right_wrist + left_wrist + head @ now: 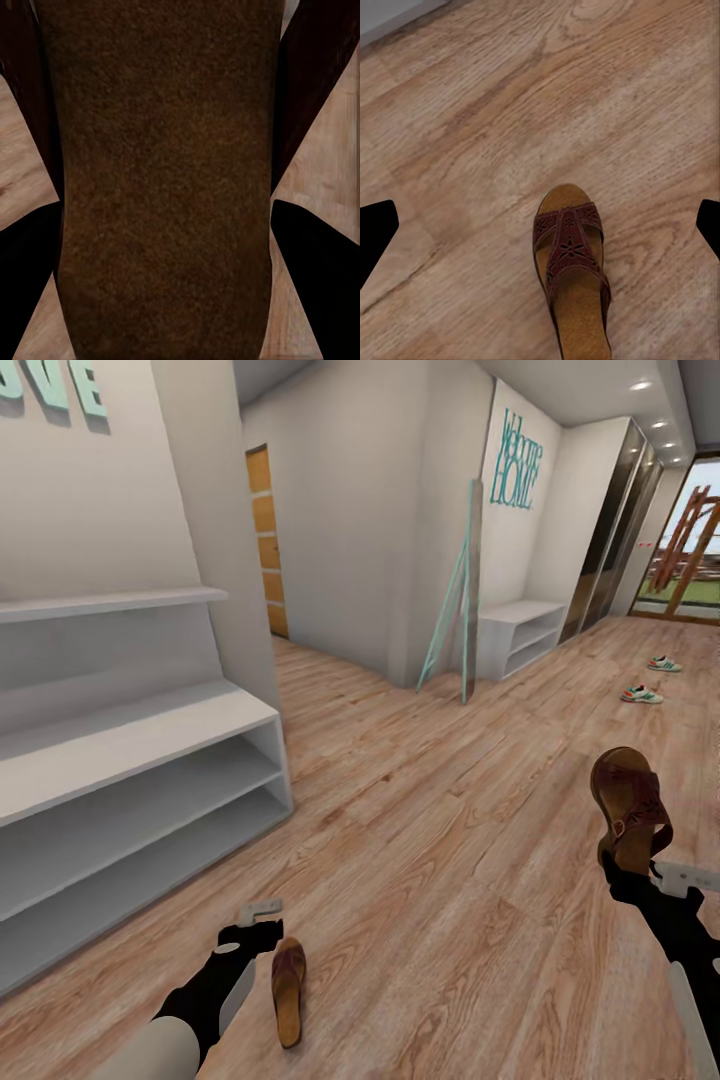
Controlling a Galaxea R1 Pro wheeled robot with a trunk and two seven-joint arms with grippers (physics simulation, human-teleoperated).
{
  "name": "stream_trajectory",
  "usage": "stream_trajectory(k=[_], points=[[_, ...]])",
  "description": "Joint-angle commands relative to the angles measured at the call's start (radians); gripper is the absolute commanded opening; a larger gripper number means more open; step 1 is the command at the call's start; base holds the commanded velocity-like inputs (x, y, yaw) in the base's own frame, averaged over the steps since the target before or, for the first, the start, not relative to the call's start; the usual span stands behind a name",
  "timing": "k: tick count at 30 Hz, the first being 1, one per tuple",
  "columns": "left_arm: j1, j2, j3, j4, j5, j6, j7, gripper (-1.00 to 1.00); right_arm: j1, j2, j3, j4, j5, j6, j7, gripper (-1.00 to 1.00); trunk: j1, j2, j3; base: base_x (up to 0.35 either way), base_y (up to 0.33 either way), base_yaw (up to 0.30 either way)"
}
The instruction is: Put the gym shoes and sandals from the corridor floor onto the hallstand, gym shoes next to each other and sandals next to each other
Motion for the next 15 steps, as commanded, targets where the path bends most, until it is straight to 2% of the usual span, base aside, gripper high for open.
stream_trajectory(k=[1, 15], points=[[0.0, -0.001, 0.002, -0.002, 0.003, 0.006, 0.002, 1.0, -0.001, 0.0, -0.002, -0.001, -0.008, 0.006, 0.005, -1.0, 0.004, -0.008, -0.004, 0.0, 0.0, -0.038], [0.0, -0.001, 0.002, -0.001, 0.003, 0.006, 0.001, 1.0, -0.001, 0.001, -0.002, -0.007, -0.008, 0.007, 0.005, -1.0, 0.057, -0.106, -0.048, 0.0, 0.0, -0.008]])
